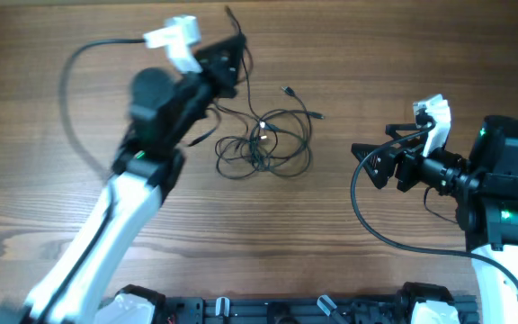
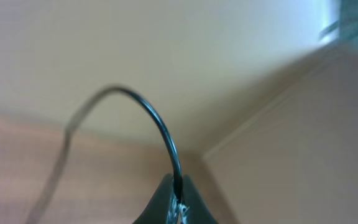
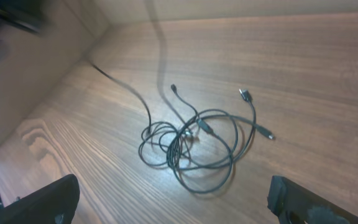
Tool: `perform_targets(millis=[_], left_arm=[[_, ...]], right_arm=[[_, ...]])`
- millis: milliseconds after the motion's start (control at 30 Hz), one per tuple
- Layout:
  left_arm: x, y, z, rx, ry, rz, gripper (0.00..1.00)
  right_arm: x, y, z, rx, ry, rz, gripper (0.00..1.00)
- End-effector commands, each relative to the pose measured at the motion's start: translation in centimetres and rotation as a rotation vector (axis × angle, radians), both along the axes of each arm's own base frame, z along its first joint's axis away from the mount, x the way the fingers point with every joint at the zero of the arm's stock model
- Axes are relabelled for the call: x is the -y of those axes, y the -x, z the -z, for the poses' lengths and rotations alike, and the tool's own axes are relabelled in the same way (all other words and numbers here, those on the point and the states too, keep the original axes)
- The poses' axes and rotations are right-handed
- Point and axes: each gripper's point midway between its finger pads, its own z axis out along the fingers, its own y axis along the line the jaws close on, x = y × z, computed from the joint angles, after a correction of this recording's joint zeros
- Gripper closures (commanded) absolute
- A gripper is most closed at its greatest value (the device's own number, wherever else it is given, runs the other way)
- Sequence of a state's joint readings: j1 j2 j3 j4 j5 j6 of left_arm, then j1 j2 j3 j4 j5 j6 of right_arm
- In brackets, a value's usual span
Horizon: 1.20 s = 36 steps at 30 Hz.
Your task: Untangle cables
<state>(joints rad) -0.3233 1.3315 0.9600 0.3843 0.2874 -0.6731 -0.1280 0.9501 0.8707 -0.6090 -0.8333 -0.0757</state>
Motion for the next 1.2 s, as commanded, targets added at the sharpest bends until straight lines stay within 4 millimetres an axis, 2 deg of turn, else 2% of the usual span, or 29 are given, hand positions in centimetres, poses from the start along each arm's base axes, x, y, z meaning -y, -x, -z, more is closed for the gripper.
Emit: perform_targets(millis=[0,33,67,133,200,233,333,433,500,633,700,800,900,933,967,1067,1167], left_arm=[[-5.8,5.6,-10.5,0.278,0.035,-0.098,0.96],[-7.7,7.4,-12.8,0.347,0.046,-0.143,0.96],[-9.0,8.5,-14.1,0.385,0.05,-0.176,0.96],[-13.2,11.7,-17.3,0.496,0.046,-0.3,0.96],[-16.3,13.8,-18.9,0.56,0.029,-0.41,0.96],[-17.1,14.4,-19.3,0.575,0.029,-0.438,0.96],[-18.0,15.8,-20.5,0.605,0.09,-0.457,0.96],[-17.2,15.5,-20.1,0.575,0.119,-0.394,0.96],[-16.6,14.4,-19.4,0.514,0.173,-0.328,0.96],[-12.8,11.9,-18.1,0.432,0.247,-0.14,0.96],[-9.2,10.8,-17.8,0.424,0.3,-0.009,0.96],[-3.8,11.2,-18.8,0.517,0.378,0.175,0.96],[1.6,11.5,-19.4,0.495,0.453,0.332,0.96],[3.4,12.1,-20.0,0.495,0.466,0.383,0.96],[5.8,13.2,-21.5,0.511,0.486,0.453,0.96],[7.3,14.0,-22.7,0.518,0.486,0.49,0.96],[7.2,14.1,-23.3,0.548,0.482,0.472,0.96]], right_arm=[[0.1,-0.1,0.0,0.002,0.004,0.001,0.01],[0.1,-0.1,0.0,0.002,0.004,0.001,0.01],[0.1,-0.1,0.0,0.002,0.004,0.001,0.01],[0.1,-0.1,0.0,0.002,0.004,0.001,0.01],[0.1,-0.1,0.0,0.002,0.004,0.001,0.01],[0.1,-0.1,0.0,0.003,0.004,0.001,0.01],[0.0,0.0,-0.1,0.005,0.001,-0.006,0.01],[-1.0,0.7,-0.7,0.048,-0.018,-0.088,0.0],[-1.0,0.5,-0.4,0.034,-0.023,-0.087,0.0],[-1.1,-0.2,1.0,-0.026,-0.036,-0.095,0.0],[-1.1,-0.8,1.9,-0.059,-0.041,-0.095,0.0],[-1.0,-1.2,3.0,-0.101,-0.047,-0.096,0.0],[-1.6,-1.2,3.2,-0.122,-0.09,-0.135,0.0],[-1.7,-1.1,3.2,-0.126,-0.103,-0.146,0.0],[-1.7,-1.5,3.6,-0.133,-0.104,-0.145,0.0],[-1.6,-2.1,4.2,-0.143,-0.106,-0.145,0.0],[-1.5,-2.6,5.4,-0.183,-0.114,-0.143,0.0]])
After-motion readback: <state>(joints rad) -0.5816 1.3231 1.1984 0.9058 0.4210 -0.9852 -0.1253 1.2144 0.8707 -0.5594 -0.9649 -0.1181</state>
